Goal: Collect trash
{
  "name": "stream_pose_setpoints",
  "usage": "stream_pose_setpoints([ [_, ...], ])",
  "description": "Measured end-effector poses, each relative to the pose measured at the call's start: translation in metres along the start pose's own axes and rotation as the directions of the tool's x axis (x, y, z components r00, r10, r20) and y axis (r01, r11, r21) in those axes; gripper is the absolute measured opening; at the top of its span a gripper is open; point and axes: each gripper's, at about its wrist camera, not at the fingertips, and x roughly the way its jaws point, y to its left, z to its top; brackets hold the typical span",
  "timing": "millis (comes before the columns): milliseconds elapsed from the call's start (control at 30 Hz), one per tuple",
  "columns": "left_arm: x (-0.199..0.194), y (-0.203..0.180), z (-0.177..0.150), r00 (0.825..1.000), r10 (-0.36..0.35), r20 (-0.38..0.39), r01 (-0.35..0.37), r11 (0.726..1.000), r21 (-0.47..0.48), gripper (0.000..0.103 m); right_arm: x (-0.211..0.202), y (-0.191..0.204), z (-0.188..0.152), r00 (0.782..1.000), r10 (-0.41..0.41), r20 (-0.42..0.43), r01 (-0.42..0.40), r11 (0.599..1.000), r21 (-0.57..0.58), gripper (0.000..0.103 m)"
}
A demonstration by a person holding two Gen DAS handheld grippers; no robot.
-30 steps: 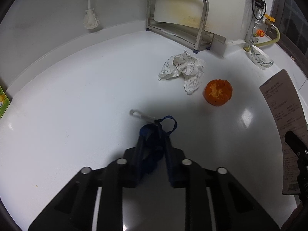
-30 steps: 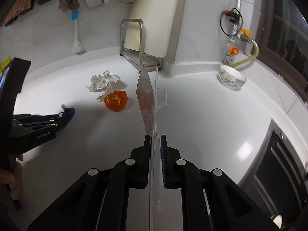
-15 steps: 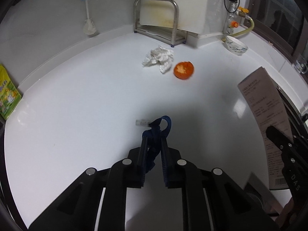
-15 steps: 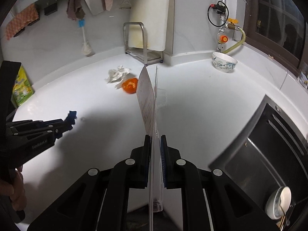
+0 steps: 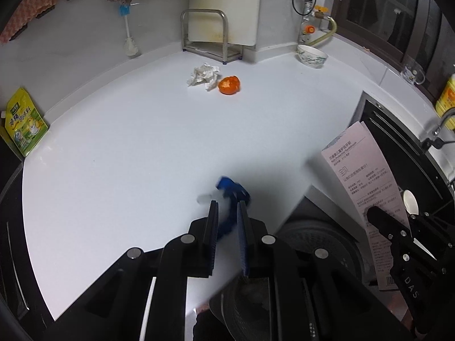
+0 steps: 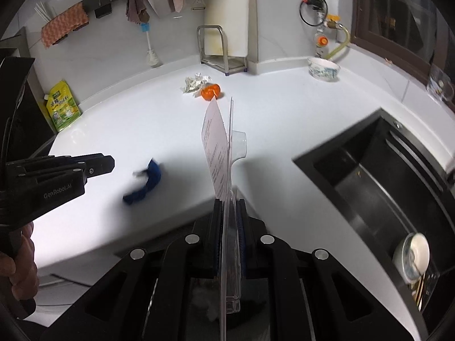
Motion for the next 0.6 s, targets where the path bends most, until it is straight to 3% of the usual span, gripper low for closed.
stream_pose_setpoints([
  [333, -0.019, -0.043, -0.052, 0.998, -0.042, -0.036, 0.043, 0.999, 0.031, 0.014, -0.029, -0.019, -0.061, 0.997, 0.029, -0.076, -0.027, 0.999, 0.023, 0.01],
  [600, -0.009, -0.07, -0.083, 0.993, -0.073, -0.095, 0.077, 0.996, 0.035, 0.014, -0.024, -0.029, -0.097, 0.985, 0.06, -0.164, -0.054, 0.998, 0.042, 0.01],
])
